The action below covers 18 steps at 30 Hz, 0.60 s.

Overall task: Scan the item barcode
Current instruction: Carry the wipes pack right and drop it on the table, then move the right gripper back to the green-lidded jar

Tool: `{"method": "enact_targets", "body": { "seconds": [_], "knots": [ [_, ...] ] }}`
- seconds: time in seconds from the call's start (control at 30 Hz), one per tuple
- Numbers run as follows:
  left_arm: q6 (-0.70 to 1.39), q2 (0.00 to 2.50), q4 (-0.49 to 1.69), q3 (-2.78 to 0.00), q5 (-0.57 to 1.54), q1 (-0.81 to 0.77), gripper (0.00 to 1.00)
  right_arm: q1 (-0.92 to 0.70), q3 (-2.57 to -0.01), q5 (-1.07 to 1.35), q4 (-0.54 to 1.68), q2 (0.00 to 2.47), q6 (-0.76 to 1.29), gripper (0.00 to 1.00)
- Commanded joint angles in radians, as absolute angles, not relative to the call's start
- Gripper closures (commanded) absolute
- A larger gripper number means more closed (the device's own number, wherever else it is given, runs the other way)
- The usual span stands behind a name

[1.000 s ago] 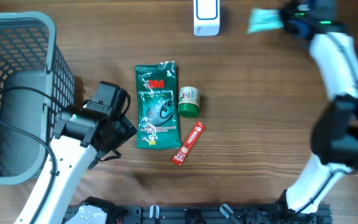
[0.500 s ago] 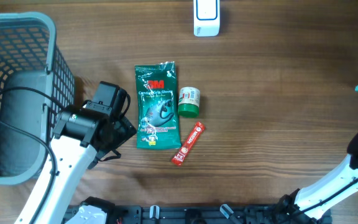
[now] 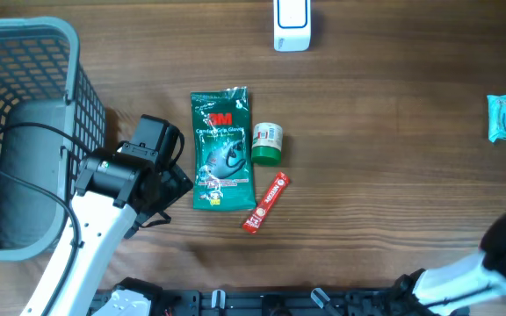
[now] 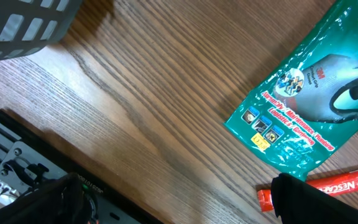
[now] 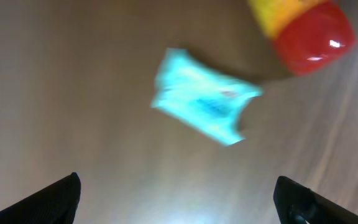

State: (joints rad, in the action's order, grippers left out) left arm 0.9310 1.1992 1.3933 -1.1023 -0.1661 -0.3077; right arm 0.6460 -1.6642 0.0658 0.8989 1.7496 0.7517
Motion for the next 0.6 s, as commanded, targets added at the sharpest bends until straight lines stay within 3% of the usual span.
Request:
{"method": "enact_targets", "body": {
  "seconds": [0.0, 0.3, 0.57],
  "knots": [
    [0.948, 1.199, 1.394, -1.102, -0.169, -0.312, 0.0, 0.591, -1.7, 0.25, 0.945, 1.551, 0.815, 0.0],
    [0.948, 1.199, 1.394, -1.102, -0.168, -0.312, 0.0, 0.455, -1.7, 0.271, 1.087, 1.357, 0.805, 0.0],
    [0.948, 1.199, 1.394, -1.102, -0.169, -0.312, 0.0, 0.447, -1.7, 0.271, 1.181, 1.352, 0.731, 0.0]
  ]
}}
